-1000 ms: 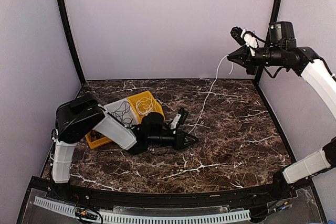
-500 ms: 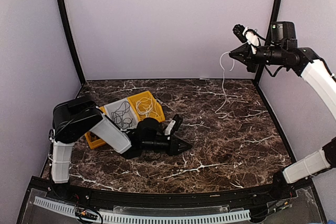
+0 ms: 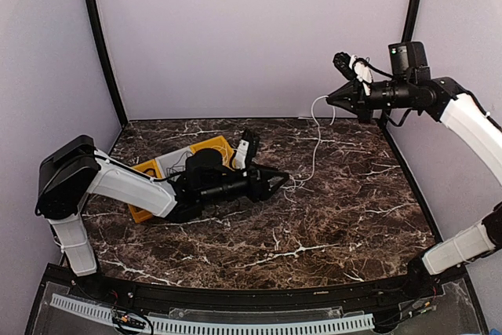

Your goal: Untangle the cables

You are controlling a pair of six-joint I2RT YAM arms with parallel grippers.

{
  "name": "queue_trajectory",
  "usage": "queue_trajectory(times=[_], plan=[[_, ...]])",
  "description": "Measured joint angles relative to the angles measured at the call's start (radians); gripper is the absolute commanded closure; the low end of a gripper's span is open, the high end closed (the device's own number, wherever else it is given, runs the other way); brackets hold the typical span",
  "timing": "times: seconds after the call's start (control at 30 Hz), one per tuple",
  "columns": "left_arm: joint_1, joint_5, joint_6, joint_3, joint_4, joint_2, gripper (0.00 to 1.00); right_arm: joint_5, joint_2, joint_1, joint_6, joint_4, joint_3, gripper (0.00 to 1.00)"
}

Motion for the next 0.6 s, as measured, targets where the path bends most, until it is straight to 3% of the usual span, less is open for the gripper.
queue_trajectory(times=[0.23,0.47,0.5,0.6], plan=[[0.000,-0.032,0.109,0.124,-0.075,0.012,0.45,-0.018,0.000,0.056,-0.006,-0.009,-0.013,1.00],[0.000,0.026,0.166,0.282,-0.100,0.147,0.45,-0.024,0.000,0.065,-0.008,-0.019,-0.013,1.00],[0.000,0.064,0.177,0.335,-0.114,0.221,0.53,-0.028,0.000,0.066,-0.010,-0.029,-0.013,1.00],[0.000,0.081,0.181,0.351,-0.123,0.253,0.65,-0.031,0.000,0.068,-0.011,-0.030,-0.013,1.00]])
